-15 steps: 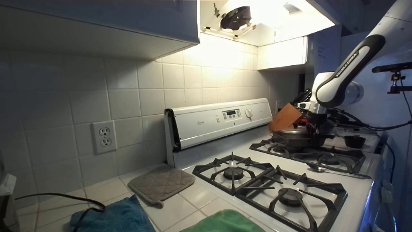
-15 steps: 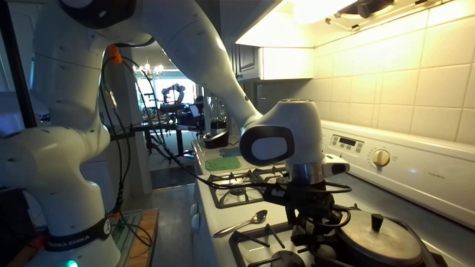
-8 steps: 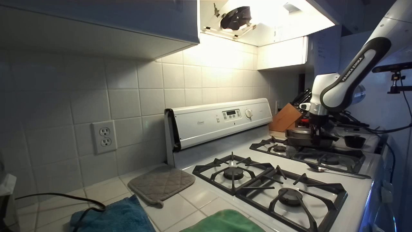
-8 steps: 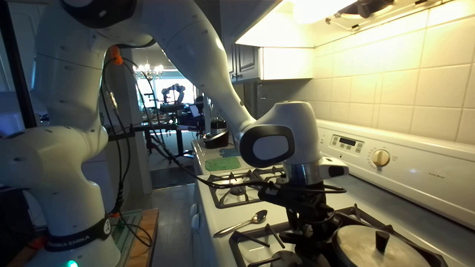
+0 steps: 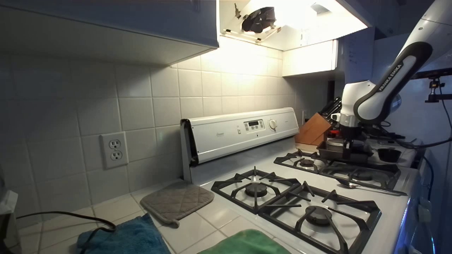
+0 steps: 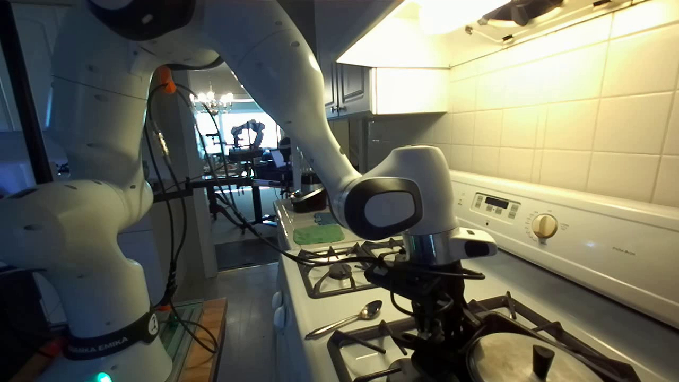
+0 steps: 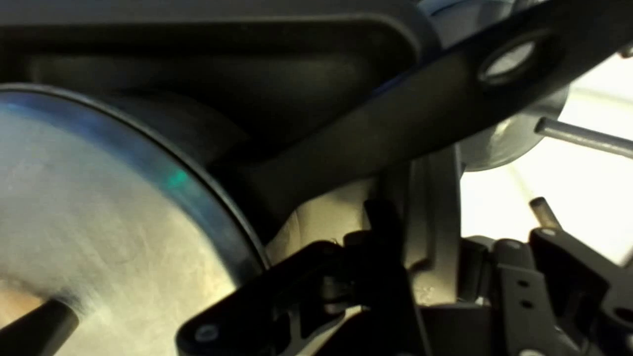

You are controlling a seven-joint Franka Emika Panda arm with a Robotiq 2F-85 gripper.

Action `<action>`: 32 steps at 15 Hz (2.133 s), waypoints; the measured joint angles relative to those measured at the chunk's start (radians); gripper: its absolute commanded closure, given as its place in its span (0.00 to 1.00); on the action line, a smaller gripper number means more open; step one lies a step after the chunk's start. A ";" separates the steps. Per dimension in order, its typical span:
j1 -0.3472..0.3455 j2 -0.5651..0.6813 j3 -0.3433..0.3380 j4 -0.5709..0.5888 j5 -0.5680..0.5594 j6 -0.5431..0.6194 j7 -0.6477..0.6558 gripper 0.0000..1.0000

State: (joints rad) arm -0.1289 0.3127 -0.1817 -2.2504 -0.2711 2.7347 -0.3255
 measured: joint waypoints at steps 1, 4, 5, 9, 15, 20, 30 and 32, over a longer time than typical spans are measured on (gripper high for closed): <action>0.000 0.000 -0.001 0.001 0.000 -0.001 0.014 0.99; 0.000 0.000 -0.003 0.005 0.000 -0.010 0.051 0.99; 0.000 0.000 -0.004 0.005 0.000 -0.013 0.061 0.99; 0.000 0.000 -0.007 0.009 0.000 -0.025 0.092 0.99; -0.001 0.000 -0.012 0.013 0.000 -0.038 0.115 0.99; -0.005 0.000 -0.018 0.015 0.000 -0.045 0.130 0.99; -0.018 0.000 -0.022 0.017 0.001 -0.052 0.135 0.99; -0.021 0.000 -0.022 0.018 0.001 -0.052 0.135 0.99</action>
State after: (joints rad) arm -0.1500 0.3127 -0.2038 -2.2325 -0.2702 2.6827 -0.1904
